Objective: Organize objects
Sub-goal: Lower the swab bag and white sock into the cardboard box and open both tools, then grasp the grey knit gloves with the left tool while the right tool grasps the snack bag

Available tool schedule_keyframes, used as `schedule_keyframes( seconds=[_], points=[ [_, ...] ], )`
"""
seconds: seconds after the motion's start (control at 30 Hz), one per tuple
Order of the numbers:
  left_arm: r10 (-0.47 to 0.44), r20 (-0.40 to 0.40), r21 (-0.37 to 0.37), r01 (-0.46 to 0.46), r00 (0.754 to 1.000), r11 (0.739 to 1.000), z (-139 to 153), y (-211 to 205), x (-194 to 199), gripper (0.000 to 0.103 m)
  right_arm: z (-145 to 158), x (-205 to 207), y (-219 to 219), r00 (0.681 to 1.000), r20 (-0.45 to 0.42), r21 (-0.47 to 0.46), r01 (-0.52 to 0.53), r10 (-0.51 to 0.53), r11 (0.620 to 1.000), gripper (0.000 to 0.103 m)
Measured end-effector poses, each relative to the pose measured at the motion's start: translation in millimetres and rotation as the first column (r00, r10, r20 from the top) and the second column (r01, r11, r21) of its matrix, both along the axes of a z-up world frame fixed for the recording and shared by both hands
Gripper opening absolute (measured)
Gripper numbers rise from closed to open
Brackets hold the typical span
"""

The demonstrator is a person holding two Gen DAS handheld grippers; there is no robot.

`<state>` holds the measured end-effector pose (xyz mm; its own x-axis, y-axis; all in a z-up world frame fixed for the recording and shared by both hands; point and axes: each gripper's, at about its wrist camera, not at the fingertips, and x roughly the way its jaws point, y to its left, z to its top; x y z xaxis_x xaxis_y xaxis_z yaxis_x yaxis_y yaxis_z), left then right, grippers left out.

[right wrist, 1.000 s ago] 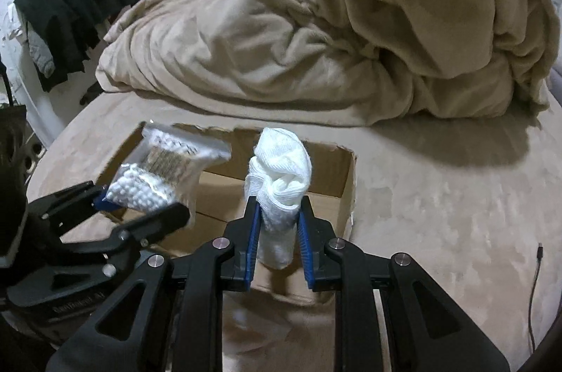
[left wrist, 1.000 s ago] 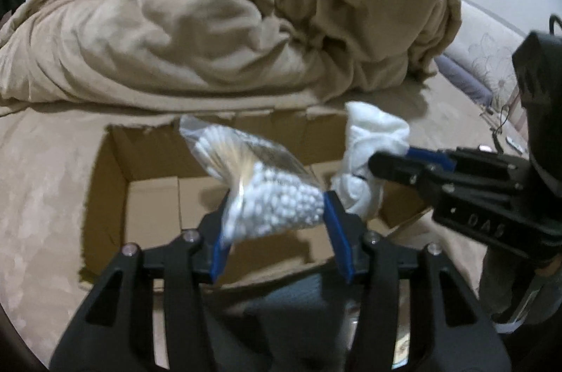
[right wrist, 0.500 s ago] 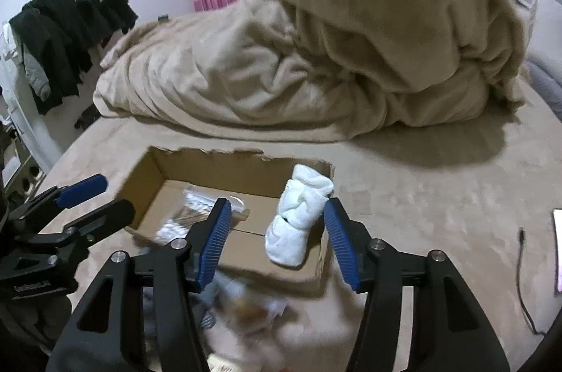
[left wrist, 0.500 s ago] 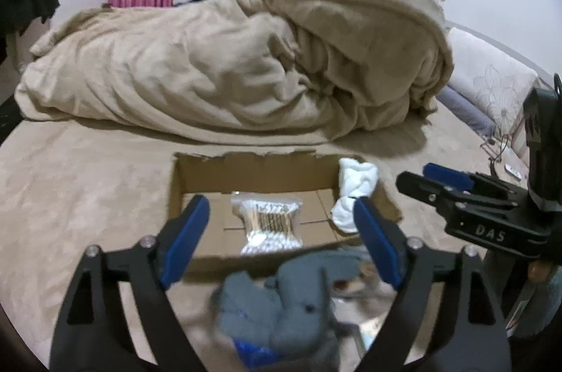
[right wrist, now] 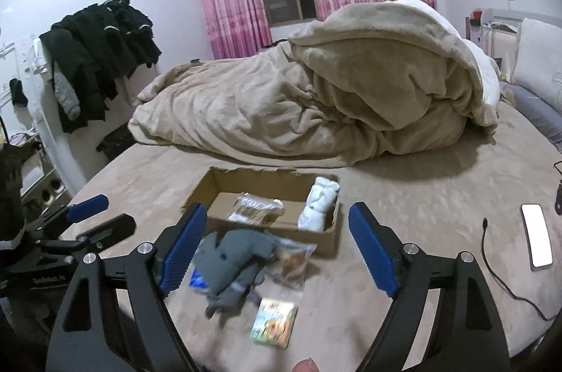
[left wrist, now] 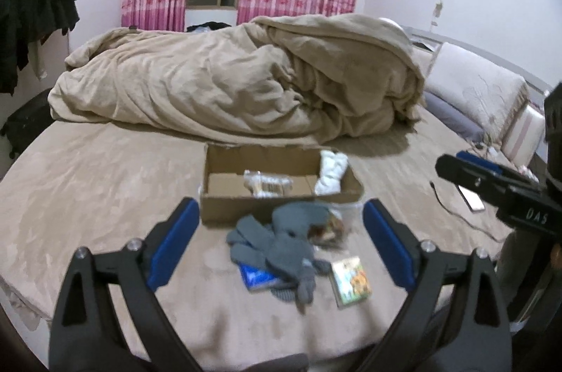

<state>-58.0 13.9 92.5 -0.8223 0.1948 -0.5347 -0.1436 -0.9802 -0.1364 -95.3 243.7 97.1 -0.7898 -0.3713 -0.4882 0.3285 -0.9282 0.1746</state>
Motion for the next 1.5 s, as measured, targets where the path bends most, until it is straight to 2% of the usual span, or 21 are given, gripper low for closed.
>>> schedule_keyframes(
  seconds=[0.23,0.4,0.53,0.73,1.0,1.1,1.13,1.2,1.27,1.33,1.43,1.5],
  points=[
    [0.006,0.025,0.026,-0.006,1.000,1.000,-14,5,34,0.095,-10,46,1,1.000,0.005,0.028,-0.006,0.005,1.000,0.085],
    [0.012,0.064,0.041,-0.014,0.998,0.999,-38,5,32,0.095,-30,50,5,0.999,0.043,0.026,0.006,-0.007,1.000,0.085],
    [0.002,0.097,0.005,-0.003,0.995,1.000,-66,13,11,0.095,-55,35,2,0.998,0.068,0.044,0.000,-0.003,0.999,0.085],
    [-0.011,0.142,-0.064,0.021,0.990,0.998,-107,25,-30,0.094,-102,-11,-3,0.991,0.130,0.080,0.014,-0.024,0.997,0.085],
    [-0.028,0.147,-0.080,0.040,0.989,0.996,-128,33,-77,0.093,-135,-55,-16,0.982,0.187,0.092,-0.010,-0.008,0.996,0.085],
    [-0.031,0.155,-0.094,0.046,0.987,0.995,-135,36,-92,0.084,-142,-71,-23,0.981,0.192,0.110,-0.021,0.000,0.994,0.085],
    [-0.031,0.167,-0.097,0.047,0.986,0.994,-138,36,-97,0.076,-145,-77,-26,0.980,0.197,0.111,-0.027,0.005,0.993,0.084],
    [-0.041,0.179,-0.097,0.059,0.983,0.994,-145,38,-104,0.070,-151,-87,-30,0.978,0.207,0.121,-0.033,0.007,0.992,0.083],
    [-0.050,0.188,-0.091,0.068,0.981,0.994,-150,40,-105,0.058,-157,-96,-32,0.974,0.226,0.121,-0.050,0.021,0.991,0.080],
    [-0.061,0.185,-0.094,0.079,0.981,0.992,-151,43,-102,0.051,-161,-98,-33,0.972,0.232,0.103,-0.070,0.044,0.992,0.073],
    [-0.067,0.173,-0.090,0.084,0.983,0.992,-146,45,-95,0.047,-160,-95,-36,0.972,0.226,0.099,-0.094,0.069,0.991,0.049],
    [-0.064,0.168,-0.082,0.078,0.984,0.994,-144,42,-88,0.046,-157,-90,-40,0.974,0.213,0.113,-0.099,0.073,0.989,0.045]
  ],
)
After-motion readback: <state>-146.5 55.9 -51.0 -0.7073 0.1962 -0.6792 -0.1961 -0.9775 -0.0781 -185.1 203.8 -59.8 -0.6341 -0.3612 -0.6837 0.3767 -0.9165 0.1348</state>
